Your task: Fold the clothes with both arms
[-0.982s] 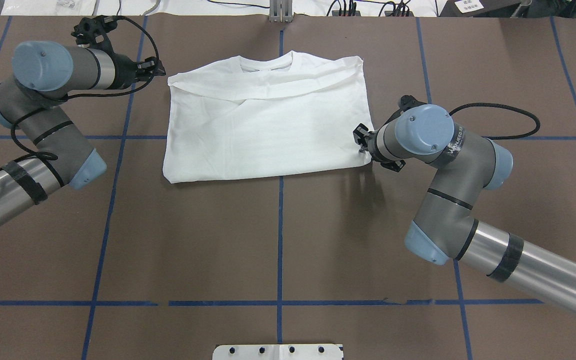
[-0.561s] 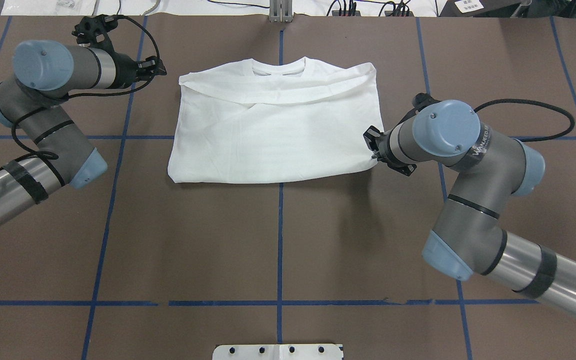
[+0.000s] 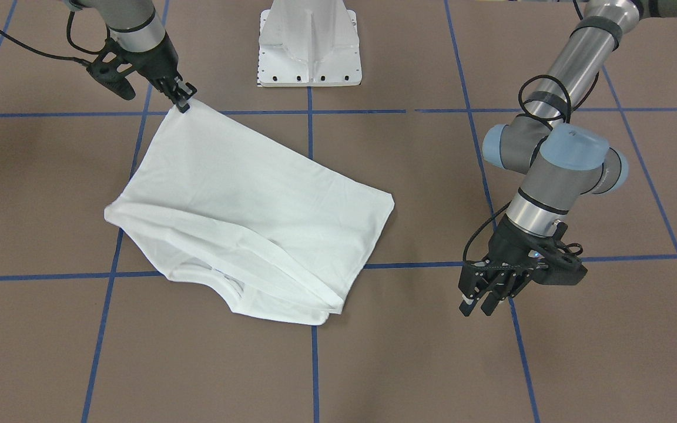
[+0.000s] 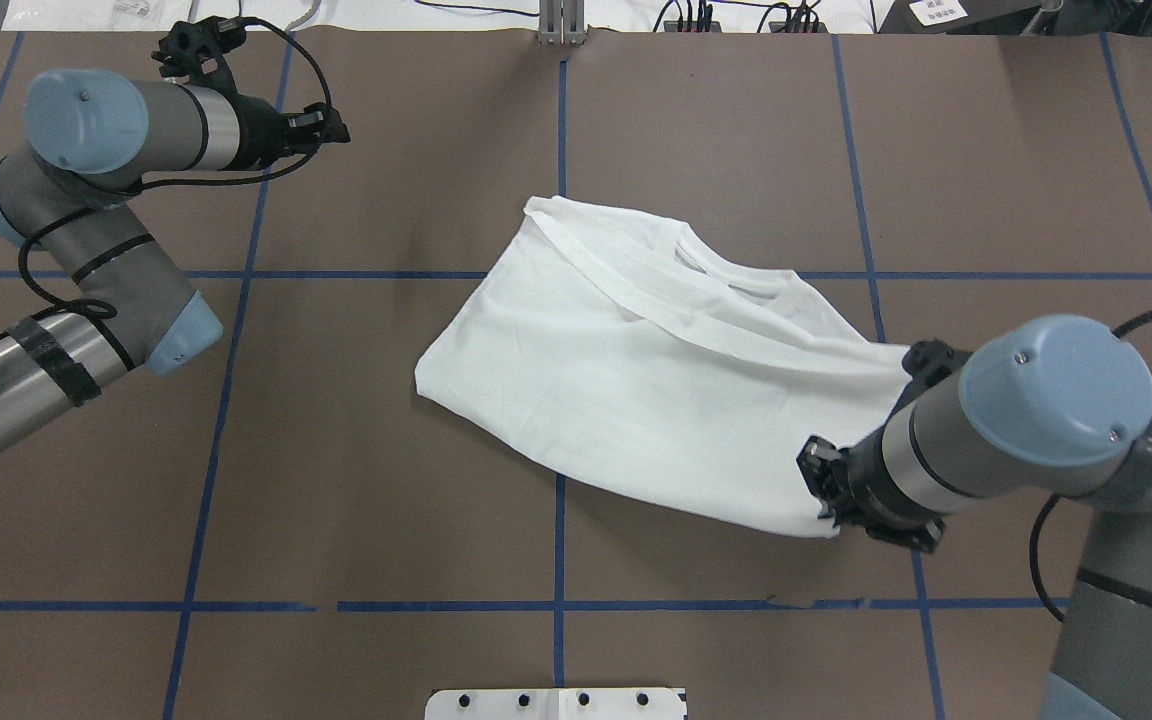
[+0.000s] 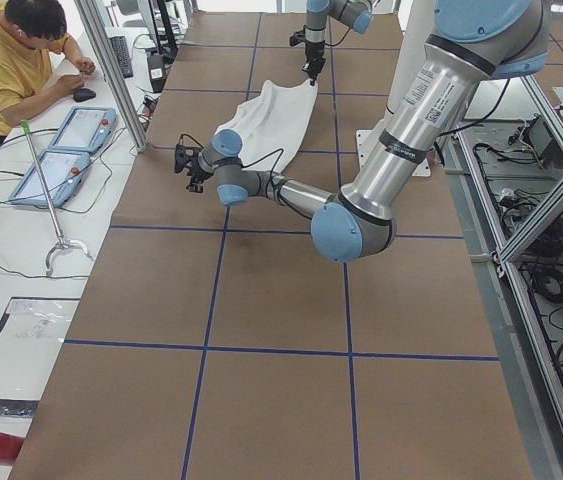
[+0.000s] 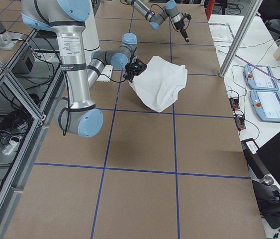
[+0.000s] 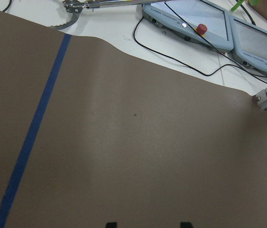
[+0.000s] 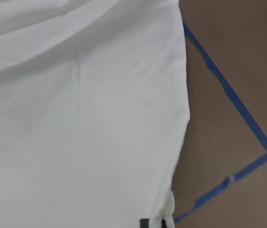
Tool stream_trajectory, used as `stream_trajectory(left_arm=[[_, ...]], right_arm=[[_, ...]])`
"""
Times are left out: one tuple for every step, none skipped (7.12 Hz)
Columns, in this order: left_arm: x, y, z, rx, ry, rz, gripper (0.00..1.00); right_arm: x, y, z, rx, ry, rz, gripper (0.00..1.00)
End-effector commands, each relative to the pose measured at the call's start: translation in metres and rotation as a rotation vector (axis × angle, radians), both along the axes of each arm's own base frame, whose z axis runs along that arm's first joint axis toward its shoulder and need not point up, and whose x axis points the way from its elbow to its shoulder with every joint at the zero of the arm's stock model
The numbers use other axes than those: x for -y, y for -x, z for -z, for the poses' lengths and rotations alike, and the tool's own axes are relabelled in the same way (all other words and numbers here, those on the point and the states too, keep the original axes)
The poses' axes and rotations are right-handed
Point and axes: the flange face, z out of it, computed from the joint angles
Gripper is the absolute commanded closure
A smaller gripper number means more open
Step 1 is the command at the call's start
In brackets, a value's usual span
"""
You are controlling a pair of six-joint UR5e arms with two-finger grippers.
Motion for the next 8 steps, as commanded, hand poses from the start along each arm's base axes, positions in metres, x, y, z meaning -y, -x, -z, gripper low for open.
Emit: stream_trajectory(left_arm=[[-0.031,0.005,0.05,-0.167,0.081,-0.106,0.46],[-0.06,-0.003,0.079,-0.271,0.154,-0.128,0.46],[-0.118,-0.022,0.089,-0.317,0.253,-0.183,0.43],[-0.173,-0.031,0.105,-0.329,0.349,-0.224,0.39],[-0.229,-0.055,0.104,-0.295,0.424,-0.263,0.35],[-0.27,-0.102,0.094,-0.256,0.481,-0.216,0.31],[-0.294,-0.13,0.09,-0.213,0.505,-0.21,0.3],[-0.303,-0.146,0.081,-0.187,0.521,-0.223,0.28]], right_arm=[[-0.092,-0.001,-0.003,0.008,0.094,0.245,0.7],[-0.116,0.007,0.003,0.002,0.14,0.264,0.01],[-0.1,-0.007,0.014,0.027,0.144,0.201,0.0],[-0.049,-0.042,0.043,0.11,0.112,0.06,0.0],[0.021,-0.061,0.06,0.148,0.071,-0.11,0.0],[0.096,-0.061,0.084,0.171,0.021,-0.237,0.0],[0.14,-0.054,0.075,0.131,-0.024,-0.256,0.0],[0.151,-0.054,0.063,0.094,-0.089,-0.247,0.0]])
